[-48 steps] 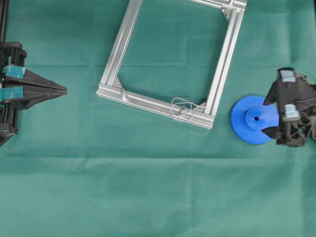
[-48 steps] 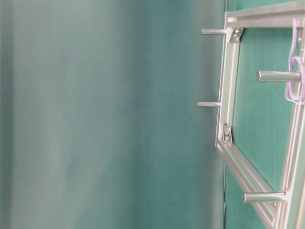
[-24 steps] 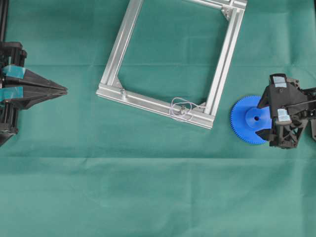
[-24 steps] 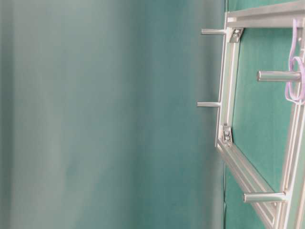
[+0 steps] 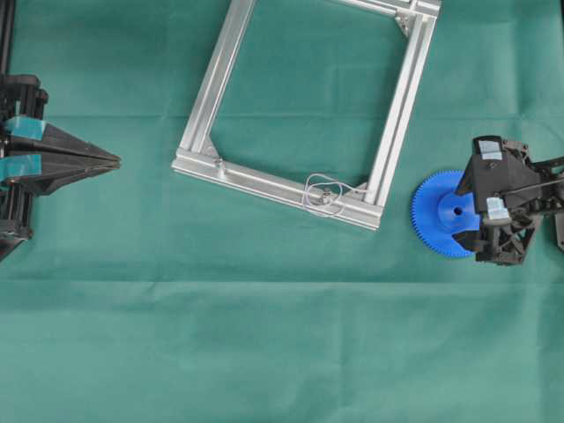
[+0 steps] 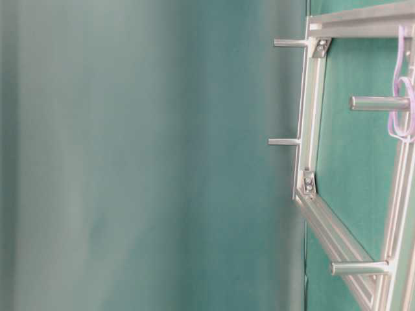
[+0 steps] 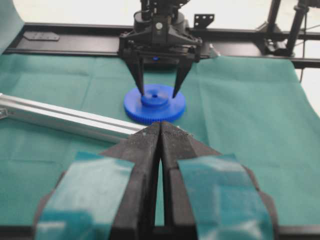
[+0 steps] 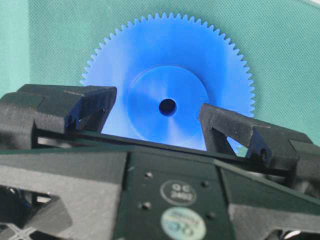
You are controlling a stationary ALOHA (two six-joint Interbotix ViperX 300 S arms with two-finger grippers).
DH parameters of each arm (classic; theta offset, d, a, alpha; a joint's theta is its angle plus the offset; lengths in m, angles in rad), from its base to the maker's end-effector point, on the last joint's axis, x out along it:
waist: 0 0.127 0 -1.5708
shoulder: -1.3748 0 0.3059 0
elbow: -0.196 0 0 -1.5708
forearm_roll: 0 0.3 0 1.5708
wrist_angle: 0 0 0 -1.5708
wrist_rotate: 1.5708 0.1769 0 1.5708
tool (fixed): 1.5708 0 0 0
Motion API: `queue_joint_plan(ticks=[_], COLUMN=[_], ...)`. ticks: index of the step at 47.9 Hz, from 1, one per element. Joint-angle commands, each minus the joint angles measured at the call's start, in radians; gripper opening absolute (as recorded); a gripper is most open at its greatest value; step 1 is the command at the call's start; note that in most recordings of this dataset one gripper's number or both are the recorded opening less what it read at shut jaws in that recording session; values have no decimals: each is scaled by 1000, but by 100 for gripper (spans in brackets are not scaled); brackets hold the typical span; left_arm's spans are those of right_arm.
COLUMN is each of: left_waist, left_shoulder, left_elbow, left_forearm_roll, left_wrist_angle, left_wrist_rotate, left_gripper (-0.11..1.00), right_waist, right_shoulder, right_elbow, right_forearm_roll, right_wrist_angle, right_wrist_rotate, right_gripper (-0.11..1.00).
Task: Find the location of the shaft and insert the gear.
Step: 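Lower the right gripper and close it on the blue gear hub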
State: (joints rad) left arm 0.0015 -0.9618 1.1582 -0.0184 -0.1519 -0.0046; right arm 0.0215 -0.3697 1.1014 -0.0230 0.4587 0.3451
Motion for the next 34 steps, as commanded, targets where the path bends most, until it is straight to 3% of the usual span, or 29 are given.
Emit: queue_joint_plan(ticks=[1, 14, 34], left_waist=[2, 2, 2], left_shoulder=[9, 11, 11], left_elbow=[-9, -6, -6], left_forearm_roll=[-2, -2, -2], left_wrist_angle=[-6, -5, -6], left_wrist_rotate=[0, -2, -2], left_gripper=[0, 0, 0], right_waist=[0, -17, -18], right_shoulder=[0, -2, -2], right_elbow=[-6, -6, -8], right_forearm_roll=[-14, -48, -52], right_wrist_angle=[-6, -6, -6], right_wrist_rotate=[0, 0, 2], right_gripper=[92, 92, 92])
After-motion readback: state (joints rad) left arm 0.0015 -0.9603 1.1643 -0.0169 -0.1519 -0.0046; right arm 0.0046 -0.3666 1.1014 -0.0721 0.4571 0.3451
